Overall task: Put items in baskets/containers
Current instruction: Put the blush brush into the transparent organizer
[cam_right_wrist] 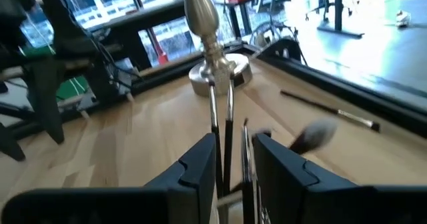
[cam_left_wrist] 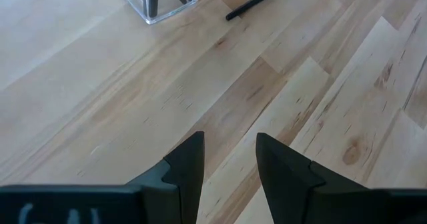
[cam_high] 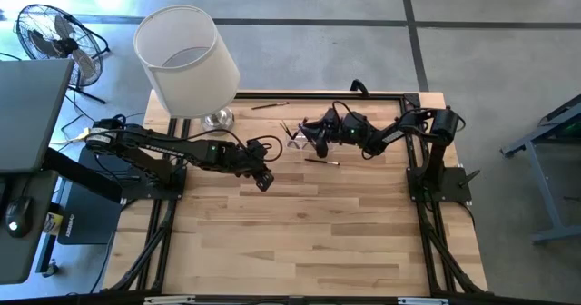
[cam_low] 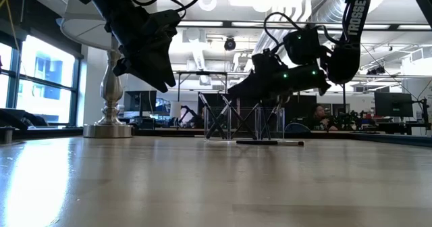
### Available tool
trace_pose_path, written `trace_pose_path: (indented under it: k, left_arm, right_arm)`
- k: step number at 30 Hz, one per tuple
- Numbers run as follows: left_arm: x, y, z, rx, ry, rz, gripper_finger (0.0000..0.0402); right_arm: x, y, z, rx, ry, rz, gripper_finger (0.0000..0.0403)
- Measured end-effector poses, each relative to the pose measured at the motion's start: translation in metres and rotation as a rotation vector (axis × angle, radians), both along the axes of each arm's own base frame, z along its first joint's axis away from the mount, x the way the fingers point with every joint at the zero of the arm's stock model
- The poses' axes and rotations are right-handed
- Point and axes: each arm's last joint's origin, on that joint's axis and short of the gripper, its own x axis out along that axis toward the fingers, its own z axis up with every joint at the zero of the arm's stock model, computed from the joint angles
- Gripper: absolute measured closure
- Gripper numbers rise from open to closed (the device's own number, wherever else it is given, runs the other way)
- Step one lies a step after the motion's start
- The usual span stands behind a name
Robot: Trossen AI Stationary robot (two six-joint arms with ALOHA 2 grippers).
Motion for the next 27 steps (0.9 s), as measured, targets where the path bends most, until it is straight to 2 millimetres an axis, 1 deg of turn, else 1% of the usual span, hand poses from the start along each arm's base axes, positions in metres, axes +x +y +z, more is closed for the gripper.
trace_pose_path:
  k: [5, 8, 12, 16, 19, 22, 25, 27]
  left_arm:
    - [0.000, 0.000, 0.000, 0.004, 0.001, -0.003, 0.0268]
    - [0.000, 0.000, 0.000, 0.006, 0.001, -0.002, 0.0268]
    - [0.000, 0.000, 0.000, 0.007, 0.003, -0.004, 0.0268]
    - [0.000, 0.000, 0.000, 0.007, 0.003, -0.004, 0.0268]
    - [0.000, 0.000, 0.000, 0.019, 0.007, -0.018, 0.0268]
    - [0.000, 0.000, 0.000, 0.021, 0.008, -0.021, 0.0268]
    - [0.000, 0.000, 0.000, 0.021, 0.008, -0.021, 0.0268]
    - [0.000, 0.000, 0.000, 0.024, 0.008, -0.019, 0.0268]
  right_arm:
    - [0.001, 0.000, 0.010, -0.014, -0.098, 0.010, 0.0304]
    - [0.000, 0.002, 0.020, -0.033, -0.141, 0.034, 0.0304]
    - [-0.004, 0.004, 0.041, -0.085, -0.183, 0.063, 0.0304]
    - [-0.012, 0.008, 0.068, -0.115, -0.210, 0.067, 0.0304]
    - [-0.021, 0.017, 0.087, -0.157, -0.147, 0.080, 0.0307]
    - [-0.033, 0.031, 0.101, -0.184, -0.030, 0.091, 0.0322]
    - [-0.051, 0.046, 0.108, -0.155, 0.118, 0.101, 0.0351]
    - [-0.065, 0.057, 0.109, -0.112, 0.222, 0.132, 0.0380]
